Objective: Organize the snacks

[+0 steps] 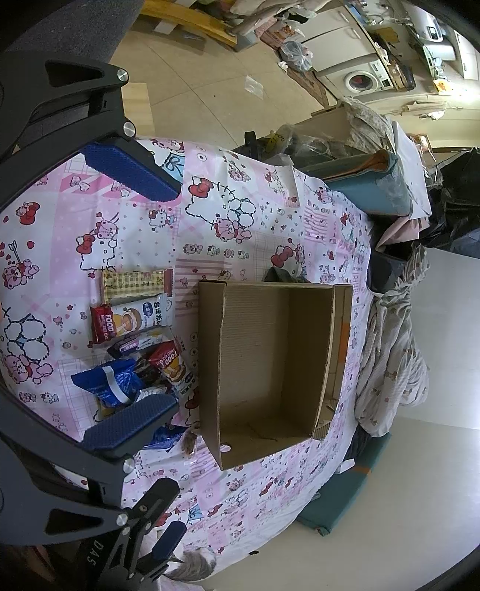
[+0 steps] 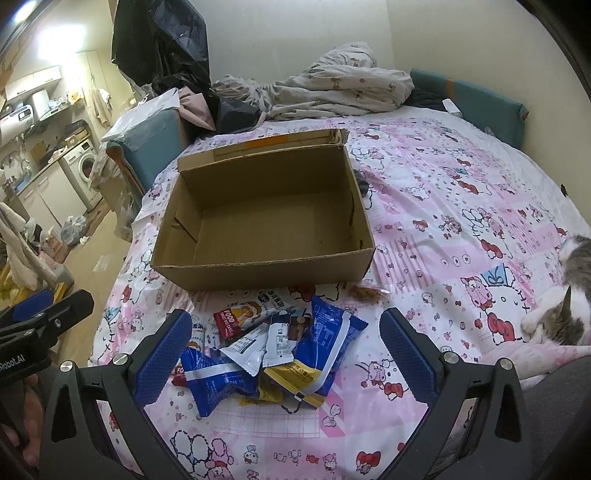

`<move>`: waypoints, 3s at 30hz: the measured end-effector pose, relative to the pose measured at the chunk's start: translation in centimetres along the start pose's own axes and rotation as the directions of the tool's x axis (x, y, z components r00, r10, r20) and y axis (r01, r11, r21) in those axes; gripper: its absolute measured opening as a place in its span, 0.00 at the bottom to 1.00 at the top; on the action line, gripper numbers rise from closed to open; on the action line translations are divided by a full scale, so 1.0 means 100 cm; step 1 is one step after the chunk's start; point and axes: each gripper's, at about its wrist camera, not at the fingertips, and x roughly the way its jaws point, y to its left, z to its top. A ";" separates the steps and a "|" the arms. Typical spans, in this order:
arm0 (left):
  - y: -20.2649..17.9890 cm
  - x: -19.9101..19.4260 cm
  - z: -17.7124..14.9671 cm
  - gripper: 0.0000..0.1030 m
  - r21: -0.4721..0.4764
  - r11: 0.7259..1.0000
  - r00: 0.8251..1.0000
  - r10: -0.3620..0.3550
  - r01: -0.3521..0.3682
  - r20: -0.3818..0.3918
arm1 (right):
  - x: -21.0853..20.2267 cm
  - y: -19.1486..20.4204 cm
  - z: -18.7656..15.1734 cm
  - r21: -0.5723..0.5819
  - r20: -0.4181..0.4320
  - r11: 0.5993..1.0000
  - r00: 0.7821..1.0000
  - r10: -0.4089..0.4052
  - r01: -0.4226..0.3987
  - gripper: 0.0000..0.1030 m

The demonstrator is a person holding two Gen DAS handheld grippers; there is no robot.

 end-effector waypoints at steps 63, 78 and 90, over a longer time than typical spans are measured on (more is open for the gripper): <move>0.032 0.017 0.002 1.00 -0.131 0.990 0.995 0.039 -0.050 -0.087 | 0.134 -0.082 -0.027 0.472 -0.488 0.880 0.846 0.214 0.049 0.31; 0.065 0.085 -0.004 0.68 -0.269 0.961 0.922 -0.046 -0.064 -0.384 | 0.077 -0.082 0.010 0.458 -0.293 0.866 0.886 0.360 -0.200 0.31; 0.038 0.174 -0.027 0.48 -0.154 0.984 0.793 -0.025 -0.086 -0.609 | 0.079 -0.084 0.012 0.469 -0.269 0.853 0.883 0.385 -0.229 0.31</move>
